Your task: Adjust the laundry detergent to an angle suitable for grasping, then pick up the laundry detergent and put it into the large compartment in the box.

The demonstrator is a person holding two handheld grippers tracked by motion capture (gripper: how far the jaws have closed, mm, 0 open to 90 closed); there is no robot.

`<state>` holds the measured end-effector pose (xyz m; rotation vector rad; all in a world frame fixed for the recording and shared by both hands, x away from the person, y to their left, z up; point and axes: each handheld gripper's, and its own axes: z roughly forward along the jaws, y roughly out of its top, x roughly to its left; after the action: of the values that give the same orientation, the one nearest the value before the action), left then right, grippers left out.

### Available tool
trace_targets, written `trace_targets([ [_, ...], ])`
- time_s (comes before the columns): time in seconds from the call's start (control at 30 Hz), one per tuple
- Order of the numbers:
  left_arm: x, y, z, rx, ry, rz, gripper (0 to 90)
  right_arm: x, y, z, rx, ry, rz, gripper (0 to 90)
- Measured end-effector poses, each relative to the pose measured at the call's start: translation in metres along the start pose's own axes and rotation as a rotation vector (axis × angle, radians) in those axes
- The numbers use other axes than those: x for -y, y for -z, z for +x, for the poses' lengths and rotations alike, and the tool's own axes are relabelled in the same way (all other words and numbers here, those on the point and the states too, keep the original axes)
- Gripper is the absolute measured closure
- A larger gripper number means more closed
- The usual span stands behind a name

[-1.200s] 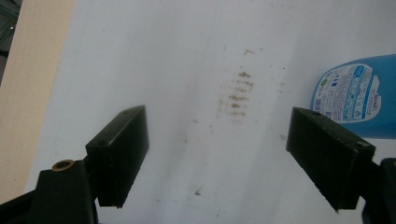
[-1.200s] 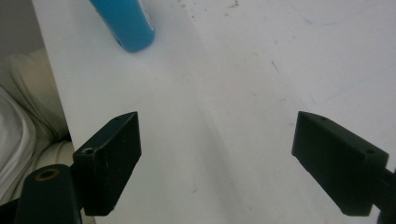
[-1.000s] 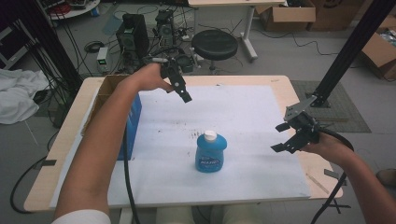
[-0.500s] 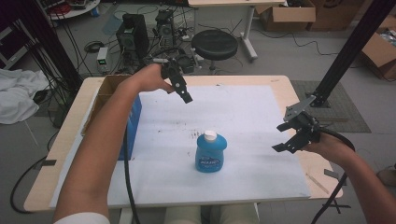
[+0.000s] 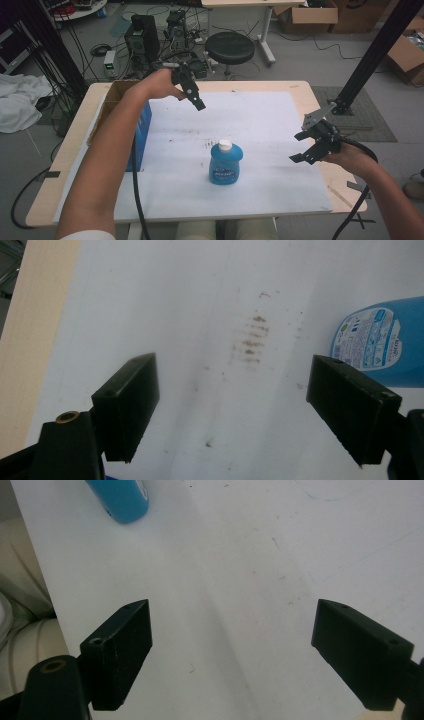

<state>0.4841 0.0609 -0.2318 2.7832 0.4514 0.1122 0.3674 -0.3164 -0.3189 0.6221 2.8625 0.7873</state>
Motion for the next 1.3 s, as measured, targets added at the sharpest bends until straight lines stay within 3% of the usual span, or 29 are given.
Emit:
trace_targets([
  [0.43,-0.003,0.006,-0.012,-0.01,-0.003,0.011,21.6,0.003,0.001,0.004,0.002,0.001,-0.005,16.3],
  [0.7,-0.005,0.011,-0.027,-0.002,-0.021,0.026,21.0,0.004,0.002,0.005,0.002,0.005,-0.002,16.4],
  [1.03,-0.006,0.023,-0.05,0.01,-0.066,0.027,20.7,0.004,0.004,0.007,0.004,0.007,-0.012,16.0],
  [1.17,-0.009,0.027,-0.063,0.02,-0.1,0.017,20.5,0.004,0.003,0.008,0.004,0.01,-0.016,16.1],
  [1.2,-0.011,0.03,-0.071,0.021,-0.126,0.007,20.6,0.005,0.003,0.009,0.003,0.011,-0.017,16.1],
  [1.3,-0.013,0.03,-0.078,0.026,-0.141,-0.002,20.5,0.005,0.003,0.009,0.004,0.013,-0.017,16.1],
])
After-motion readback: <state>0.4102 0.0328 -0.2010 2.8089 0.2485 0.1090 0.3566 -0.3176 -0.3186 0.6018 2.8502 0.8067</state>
